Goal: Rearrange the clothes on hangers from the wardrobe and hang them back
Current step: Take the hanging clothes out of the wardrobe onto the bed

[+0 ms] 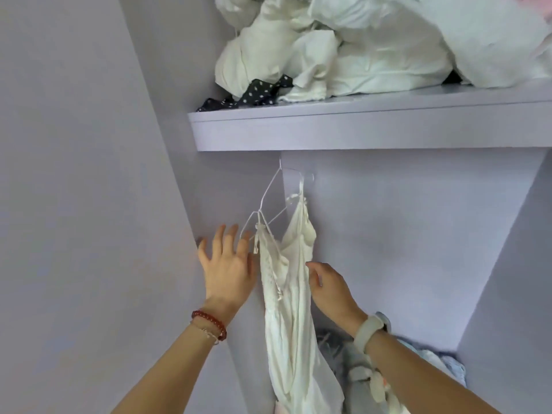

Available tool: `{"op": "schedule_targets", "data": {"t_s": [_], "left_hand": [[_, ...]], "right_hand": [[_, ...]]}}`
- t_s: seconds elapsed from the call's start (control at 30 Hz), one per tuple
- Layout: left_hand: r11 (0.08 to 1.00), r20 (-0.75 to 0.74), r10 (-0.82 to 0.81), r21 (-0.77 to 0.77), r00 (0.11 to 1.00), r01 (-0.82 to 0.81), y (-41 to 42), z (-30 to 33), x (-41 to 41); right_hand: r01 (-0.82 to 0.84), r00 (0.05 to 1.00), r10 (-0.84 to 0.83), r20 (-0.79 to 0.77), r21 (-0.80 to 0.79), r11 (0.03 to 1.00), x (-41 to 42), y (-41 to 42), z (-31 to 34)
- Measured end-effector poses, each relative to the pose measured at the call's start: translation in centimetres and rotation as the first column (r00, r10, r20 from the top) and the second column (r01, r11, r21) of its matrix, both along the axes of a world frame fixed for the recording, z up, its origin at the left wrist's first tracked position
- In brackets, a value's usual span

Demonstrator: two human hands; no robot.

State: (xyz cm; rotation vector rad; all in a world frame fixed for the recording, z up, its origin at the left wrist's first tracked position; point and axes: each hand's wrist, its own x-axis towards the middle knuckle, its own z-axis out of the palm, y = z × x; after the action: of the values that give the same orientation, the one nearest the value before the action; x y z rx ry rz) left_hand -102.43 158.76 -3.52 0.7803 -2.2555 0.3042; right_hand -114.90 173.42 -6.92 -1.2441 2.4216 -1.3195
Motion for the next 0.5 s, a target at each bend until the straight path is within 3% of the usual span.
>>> {"op": "schedule_targets", "data": {"t_s": [0.13,0.3,0.43,0.5], "left_hand": [[0.989,0.043,0.128,-0.085,0.991,-0.124,-2.2,0.1,-1.3],[0.971,0.047,0.238,-0.043,0.97,-0.236,-2.8,0.0,-2.4],[0.961,0.096,0.275,-0.05,0.957,-0.271,-3.0,-0.5,-2.3],[0.959,0.099,0.28,-0.066,0.955,-0.275,-3.3,-0.6,-2.2]], "right_hand": [[-0.099,0.988,0.11,0.107,-0.101,0.99,-2.7,-6.6,3.6],[-0.138,0.944,0.185,0.274,-0.182,0.974,-5.3,-14.6,7.1],[-0.172,0.855,0.265,0.446,-0.239,0.956,-5.4,-17.7,8.6],[-0.103,0.796,0.275,0.539,-0.326,0.94,-5.3,-18.2,8.8]]}}
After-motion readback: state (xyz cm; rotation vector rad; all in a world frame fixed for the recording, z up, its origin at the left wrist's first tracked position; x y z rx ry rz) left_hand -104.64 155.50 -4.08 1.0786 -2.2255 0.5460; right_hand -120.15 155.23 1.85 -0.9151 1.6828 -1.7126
